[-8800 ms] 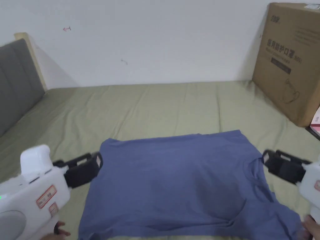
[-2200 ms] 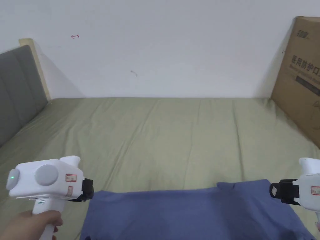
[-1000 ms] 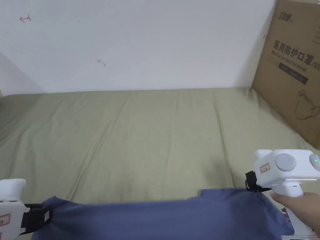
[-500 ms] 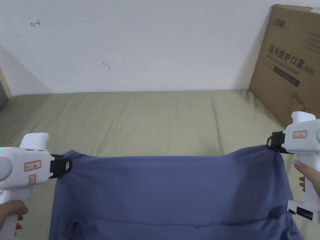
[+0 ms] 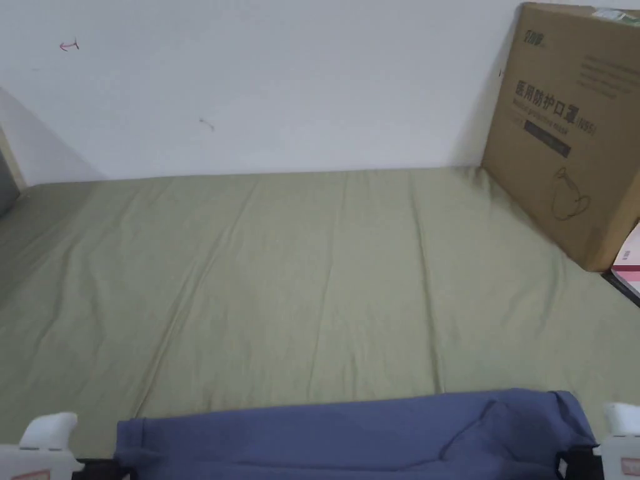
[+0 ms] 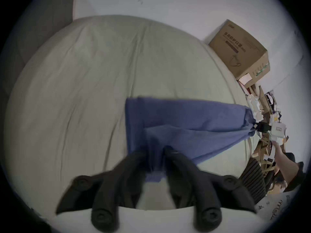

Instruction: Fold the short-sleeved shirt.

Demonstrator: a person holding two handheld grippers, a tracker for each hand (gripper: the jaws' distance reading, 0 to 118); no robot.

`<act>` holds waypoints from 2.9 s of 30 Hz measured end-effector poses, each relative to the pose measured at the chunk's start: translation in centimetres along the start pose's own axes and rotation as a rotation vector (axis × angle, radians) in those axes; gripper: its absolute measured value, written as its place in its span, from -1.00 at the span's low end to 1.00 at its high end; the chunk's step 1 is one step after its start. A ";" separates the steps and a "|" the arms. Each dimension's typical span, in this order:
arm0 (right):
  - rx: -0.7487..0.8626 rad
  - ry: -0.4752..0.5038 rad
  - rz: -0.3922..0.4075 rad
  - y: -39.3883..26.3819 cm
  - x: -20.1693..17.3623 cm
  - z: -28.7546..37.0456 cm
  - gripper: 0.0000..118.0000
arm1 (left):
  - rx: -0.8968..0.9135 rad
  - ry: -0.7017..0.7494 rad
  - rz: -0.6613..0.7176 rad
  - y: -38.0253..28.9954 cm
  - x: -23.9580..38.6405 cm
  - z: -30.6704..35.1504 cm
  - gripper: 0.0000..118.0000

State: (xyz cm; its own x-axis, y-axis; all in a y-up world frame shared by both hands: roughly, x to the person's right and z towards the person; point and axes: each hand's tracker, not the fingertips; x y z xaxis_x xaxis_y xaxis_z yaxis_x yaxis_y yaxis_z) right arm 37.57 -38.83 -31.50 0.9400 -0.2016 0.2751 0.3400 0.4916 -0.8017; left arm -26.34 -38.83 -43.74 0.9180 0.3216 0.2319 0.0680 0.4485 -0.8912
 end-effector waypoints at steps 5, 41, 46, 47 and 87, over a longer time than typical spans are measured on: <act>0.074 -0.022 0.029 1.6 -0.6 1.6 0.79 | 0.110 -0.022 0.071 0.1 0.3 2.9 0.59; 0.307 0.207 0.044 3.8 -15.0 5.7 -1.00 | 0.014 -0.269 0.426 3.8 -6.0 1.1 0.36; 0.291 0.195 0.036 4.2 -13.9 5.4 -1.00 | 0.011 -0.449 0.565 1.9 -8.7 -2.3 0.74; 0.285 0.194 0.032 4.4 -13.7 5.2 -1.00 | -0.020 -0.500 0.567 1.6 -8.8 -3.6 0.74; 0.223 0.267 0.022 1.3 -12.9 7.3 -1.00 | -0.054 -0.434 0.115 6.2 17.0 -6.8 0.74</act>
State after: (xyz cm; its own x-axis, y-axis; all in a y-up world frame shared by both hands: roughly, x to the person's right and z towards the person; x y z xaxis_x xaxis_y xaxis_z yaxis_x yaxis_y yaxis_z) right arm 26.12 -29.37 -32.21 0.9172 -0.3889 0.0866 0.3448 0.6657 -0.6618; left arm -7.65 -36.27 -47.95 0.6729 0.6920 0.2616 0.0059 0.3486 -0.9373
